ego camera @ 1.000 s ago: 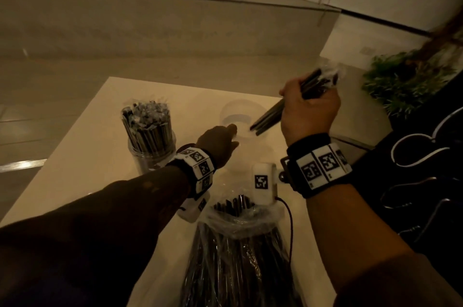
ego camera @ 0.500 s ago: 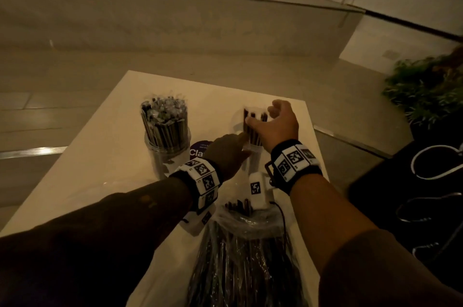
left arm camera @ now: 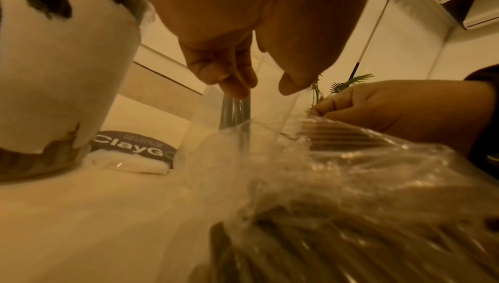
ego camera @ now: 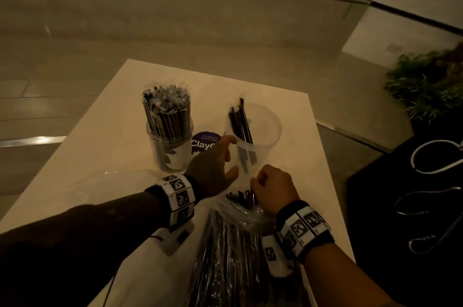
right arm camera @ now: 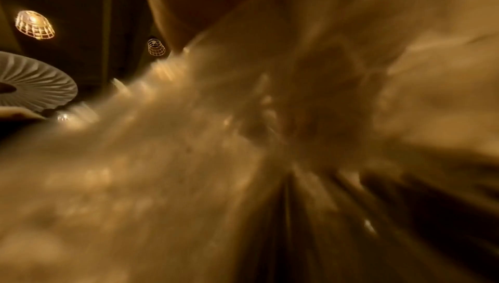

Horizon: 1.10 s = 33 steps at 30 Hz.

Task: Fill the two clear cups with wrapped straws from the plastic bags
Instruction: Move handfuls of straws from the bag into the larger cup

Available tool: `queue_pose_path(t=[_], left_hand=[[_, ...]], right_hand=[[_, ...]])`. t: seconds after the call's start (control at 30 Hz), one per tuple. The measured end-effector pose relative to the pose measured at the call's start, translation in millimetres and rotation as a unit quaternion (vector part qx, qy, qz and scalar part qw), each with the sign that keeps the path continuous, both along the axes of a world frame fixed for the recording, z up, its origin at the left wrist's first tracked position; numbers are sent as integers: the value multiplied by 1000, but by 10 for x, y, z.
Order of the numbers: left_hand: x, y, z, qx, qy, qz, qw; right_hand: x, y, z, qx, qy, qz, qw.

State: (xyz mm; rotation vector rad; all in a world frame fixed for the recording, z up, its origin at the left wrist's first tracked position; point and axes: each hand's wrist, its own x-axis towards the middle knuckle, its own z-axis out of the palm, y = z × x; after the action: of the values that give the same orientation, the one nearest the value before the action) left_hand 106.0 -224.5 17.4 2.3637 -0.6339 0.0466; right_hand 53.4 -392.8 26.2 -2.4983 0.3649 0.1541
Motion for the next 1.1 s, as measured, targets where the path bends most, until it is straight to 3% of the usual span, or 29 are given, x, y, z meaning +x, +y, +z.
queue_pose_path(t=[0.1, 0.23, 0.3, 0.4, 0.67, 0.87, 0.93, 1.0, 1.07, 1.1], left_hand=[[50, -60, 31, 30, -11, -2, 999], [-34, -38, -12, 30, 18, 1, 999], [-132, -6, -89, 60, 60, -23, 996], [-263, 26, -220, 111, 119, -51, 985], [-277, -3, -153, 53, 152, -30, 987], [-270, -15, -169, 72, 176, -39, 981], [-291, 20, -110, -1, 171, -15, 985], [-304, 106, 64, -152, 114, 24, 981], [-278, 184, 324, -274, 69, 0, 959], [-271, 197, 470, -306, 94, -39, 947]], right_hand=[[45, 42, 75, -69, 97, 42, 992], [27, 144, 94, -191, 196, 127, 953], [52, 185, -15, -183, 218, 128, 950], [132, 228, -100, -76, 224, 92, 967], [176, 255, 341, 100, 38, 90, 990], [182, 278, 1085, 205, -184, 50, 960], [171, 245, 1365, 237, -257, 18, 937], [163, 197, 1575, 283, -309, -13, 908], [181, 172, 1649, 362, -337, -42, 868], [194, 191, 1630, 400, -336, -55, 851]])
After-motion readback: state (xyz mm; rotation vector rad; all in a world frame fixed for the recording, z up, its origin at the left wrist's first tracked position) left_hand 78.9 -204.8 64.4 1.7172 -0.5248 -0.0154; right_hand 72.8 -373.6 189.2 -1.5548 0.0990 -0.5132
